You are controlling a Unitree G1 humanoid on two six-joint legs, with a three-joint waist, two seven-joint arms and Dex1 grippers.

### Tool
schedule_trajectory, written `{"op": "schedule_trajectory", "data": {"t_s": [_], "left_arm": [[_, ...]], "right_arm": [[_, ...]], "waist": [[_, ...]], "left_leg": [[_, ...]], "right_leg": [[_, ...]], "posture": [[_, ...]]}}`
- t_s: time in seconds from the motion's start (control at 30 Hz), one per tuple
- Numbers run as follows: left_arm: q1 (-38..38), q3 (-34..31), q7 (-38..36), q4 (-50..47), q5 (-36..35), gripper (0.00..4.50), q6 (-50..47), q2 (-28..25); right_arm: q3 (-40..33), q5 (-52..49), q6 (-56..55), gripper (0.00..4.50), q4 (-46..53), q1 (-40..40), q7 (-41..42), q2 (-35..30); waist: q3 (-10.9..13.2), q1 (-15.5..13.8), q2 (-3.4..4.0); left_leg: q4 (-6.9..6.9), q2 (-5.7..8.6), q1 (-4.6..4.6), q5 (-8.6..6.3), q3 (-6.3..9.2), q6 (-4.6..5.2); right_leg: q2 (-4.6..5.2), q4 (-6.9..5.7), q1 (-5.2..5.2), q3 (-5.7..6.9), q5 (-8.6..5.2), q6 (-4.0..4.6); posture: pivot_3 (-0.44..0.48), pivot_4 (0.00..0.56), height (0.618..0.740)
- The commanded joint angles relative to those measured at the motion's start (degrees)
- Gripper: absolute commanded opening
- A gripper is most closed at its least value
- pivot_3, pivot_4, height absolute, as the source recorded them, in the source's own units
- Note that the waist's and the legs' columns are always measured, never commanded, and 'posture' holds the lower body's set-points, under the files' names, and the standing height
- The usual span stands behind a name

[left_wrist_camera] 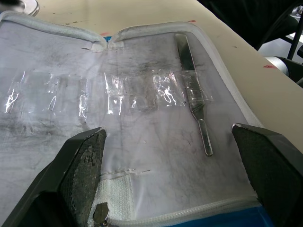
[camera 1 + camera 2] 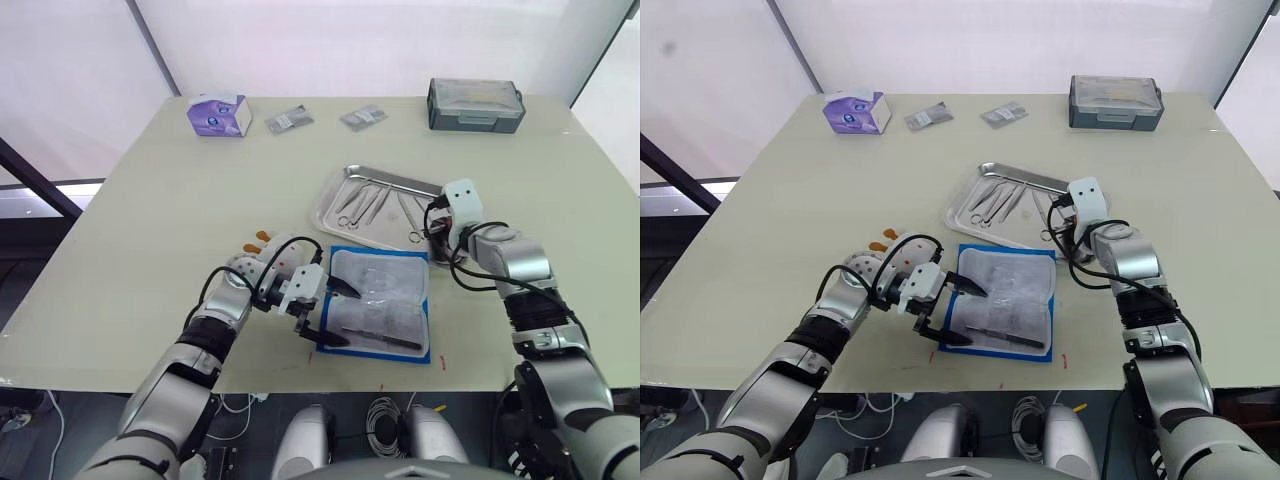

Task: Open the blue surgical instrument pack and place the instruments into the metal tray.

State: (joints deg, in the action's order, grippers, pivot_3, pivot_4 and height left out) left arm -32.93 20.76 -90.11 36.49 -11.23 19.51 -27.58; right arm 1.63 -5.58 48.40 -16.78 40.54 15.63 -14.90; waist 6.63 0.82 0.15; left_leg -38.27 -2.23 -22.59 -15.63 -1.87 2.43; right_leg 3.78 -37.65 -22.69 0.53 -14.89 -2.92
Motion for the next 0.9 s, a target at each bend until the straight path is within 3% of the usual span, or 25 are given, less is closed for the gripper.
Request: {"op": "schedule_trajectory", "data": {"t_s": [0.03, 0.83, 0.9], "left_arm": [[2.81, 2.85, -0.67, 3.48, 5.68, 4.5, -0.99, -1.53], [2.31, 2.88, -0.84, 4.05, 5.81, 4.5, -0.82, -1.54], [2.2, 2.87, -0.87, 4.18, 5.8, 4.5, -0.79, -1.5]], "right_arm": [[-1.01, -0.49, 1.71, 0.08, 1.19, 0.85, -1.27, 1.51], [-0.67, -0.01, 4.83, 0.08, 4.35, -0.34, -2.63, 3.81], [-0.58, -0.06, 4.3, 0.62, 4.8, -0.5, -2.29, 3.64]], "waist": [[0.0, 0.01, 0.0], [0.0, 0.03, 0.01], [0.0, 0.02, 0.01]], "left_leg": [[0.0, 0.0, 0.0, 0.0, 0.0, 0.0], [0.02, 0.0, 0.0, 0.0, 0.01, 0.0], [0.02, 0.0, 0.0, 0.0, 0.01, 0.0]], "right_leg": [[0.0, 0.0, 0.0, 0.0, 0.0, 0.0], [0.0, 0.01, 0.0, 0.01, 0.0, 0.0], [0.0, 0.01, 0.0, 0.01, 0.0, 0.0]], "posture": [[0.0, 0.15, 0.727], [0.0, 0.15, 0.727], [0.0, 0.15, 0.727]]}}
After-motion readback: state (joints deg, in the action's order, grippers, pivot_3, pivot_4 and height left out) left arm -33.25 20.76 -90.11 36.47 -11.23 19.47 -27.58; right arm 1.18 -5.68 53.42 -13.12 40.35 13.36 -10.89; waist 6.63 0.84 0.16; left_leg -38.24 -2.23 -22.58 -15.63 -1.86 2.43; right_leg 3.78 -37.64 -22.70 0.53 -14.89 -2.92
